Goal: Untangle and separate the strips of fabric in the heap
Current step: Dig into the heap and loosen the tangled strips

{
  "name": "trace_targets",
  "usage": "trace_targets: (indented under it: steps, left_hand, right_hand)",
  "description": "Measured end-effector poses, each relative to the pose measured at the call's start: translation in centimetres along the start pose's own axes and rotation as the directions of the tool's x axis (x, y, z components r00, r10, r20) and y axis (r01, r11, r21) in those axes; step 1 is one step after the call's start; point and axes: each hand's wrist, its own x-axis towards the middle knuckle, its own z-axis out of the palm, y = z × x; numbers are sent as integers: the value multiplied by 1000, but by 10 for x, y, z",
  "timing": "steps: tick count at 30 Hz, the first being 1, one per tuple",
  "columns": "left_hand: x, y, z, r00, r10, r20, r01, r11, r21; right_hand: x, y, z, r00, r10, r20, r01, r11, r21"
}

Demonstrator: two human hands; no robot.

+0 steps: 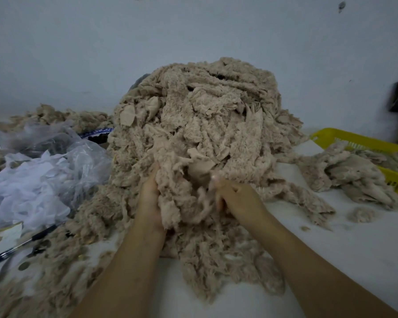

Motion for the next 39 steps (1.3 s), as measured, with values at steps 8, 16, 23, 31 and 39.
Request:
trace_targets:
  steps: [8, 16, 23, 31, 39]
  left_hand:
    - [-4, 0, 0, 995, 33, 93, -29, 999, -40]
    - [-9, -13, 17, 988, -115, 98, 87, 963, 253]
    - [-7, -21, 18, 996, -13, 91, -32, 877, 480]
    - [-6, -17, 23, 977, -1, 213, -83, 921, 382]
    - [-6, -3, 14, 979, -21, 201, -25, 974, 226]
  right_hand:
    - [-4, -4, 10, 982, -133, 135, 144, 987, -73]
    - [-5, -10, 5, 987, -149, -55, 149, 989, -1]
    - [-1, -8, 7, 962, -157, -224, 138, 986, -98]
    - [10, -1, -10, 922, 80, -379, -2, 979, 202]
    - [18, 11, -22, 839, 249, -484, -64, 928, 366]
